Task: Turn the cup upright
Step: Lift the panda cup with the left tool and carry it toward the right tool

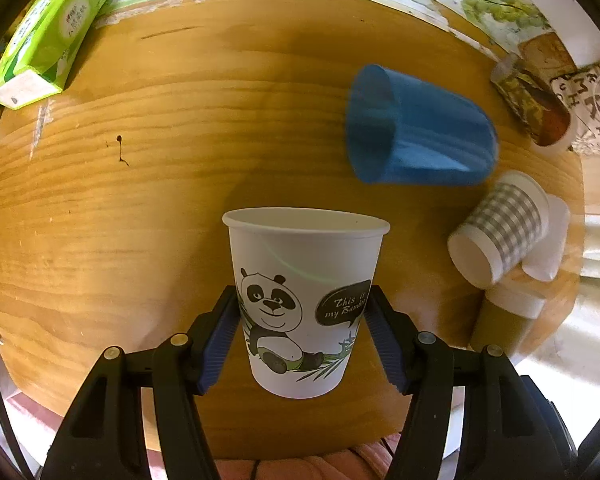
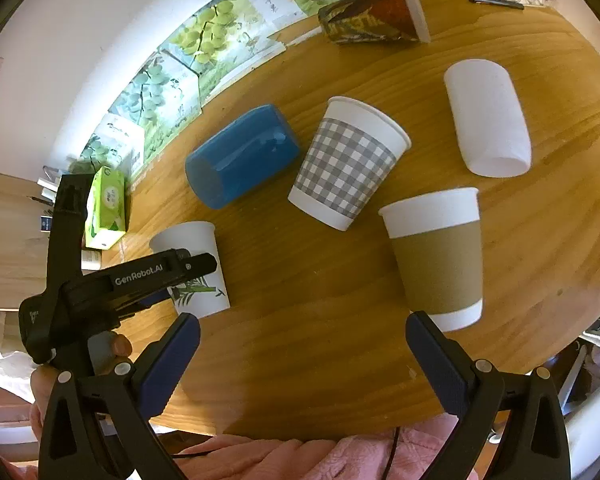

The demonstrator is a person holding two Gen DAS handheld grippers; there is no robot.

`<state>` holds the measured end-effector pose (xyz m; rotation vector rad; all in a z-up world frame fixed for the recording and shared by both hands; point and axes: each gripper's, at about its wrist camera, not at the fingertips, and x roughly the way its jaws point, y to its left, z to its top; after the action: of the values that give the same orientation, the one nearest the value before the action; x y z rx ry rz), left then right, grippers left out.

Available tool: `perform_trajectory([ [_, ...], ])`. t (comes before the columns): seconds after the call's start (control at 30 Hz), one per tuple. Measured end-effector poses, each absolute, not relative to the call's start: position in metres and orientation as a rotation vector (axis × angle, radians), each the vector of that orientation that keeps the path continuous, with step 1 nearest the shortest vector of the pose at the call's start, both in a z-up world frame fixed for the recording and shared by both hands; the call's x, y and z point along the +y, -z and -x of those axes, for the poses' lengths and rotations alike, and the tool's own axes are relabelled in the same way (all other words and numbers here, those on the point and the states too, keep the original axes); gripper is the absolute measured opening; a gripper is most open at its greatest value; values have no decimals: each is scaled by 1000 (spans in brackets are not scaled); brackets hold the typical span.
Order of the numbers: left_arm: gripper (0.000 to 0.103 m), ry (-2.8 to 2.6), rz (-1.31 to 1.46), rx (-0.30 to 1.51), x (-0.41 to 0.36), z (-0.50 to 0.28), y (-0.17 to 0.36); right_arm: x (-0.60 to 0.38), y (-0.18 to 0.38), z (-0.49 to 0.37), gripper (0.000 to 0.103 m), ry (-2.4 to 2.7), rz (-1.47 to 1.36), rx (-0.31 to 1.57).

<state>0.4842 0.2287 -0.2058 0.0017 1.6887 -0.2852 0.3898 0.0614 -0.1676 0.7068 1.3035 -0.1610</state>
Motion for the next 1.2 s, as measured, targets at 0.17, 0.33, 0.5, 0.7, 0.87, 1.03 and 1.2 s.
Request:
perform_trajectory([
  [0.17,67,302,-1,1669,226,-461,195,56,163,-375,103,154,-720,1281],
  [0.33,67,288,9,1652,223,-434,178,48,158,-359,103,131,-729,1256],
  [0.5,67,276,24,1630,224,-412,167,32,152,-341,103,104,-728,1251],
  [0.7,67,266,54,1623,218,-369,160,10,151,-316,103,68,-745,1256],
  [0.87,67,260,86,1612,205,-333,159,-5,150,-296,103,41,-737,1267],
  [1.03,67,240,102,1616,202,-314,169,-18,149,-279,103,25,-717,1274],
  [1.2,67,209,128,1615,202,-298,173,-30,149,-265,103,12,-699,1280],
])
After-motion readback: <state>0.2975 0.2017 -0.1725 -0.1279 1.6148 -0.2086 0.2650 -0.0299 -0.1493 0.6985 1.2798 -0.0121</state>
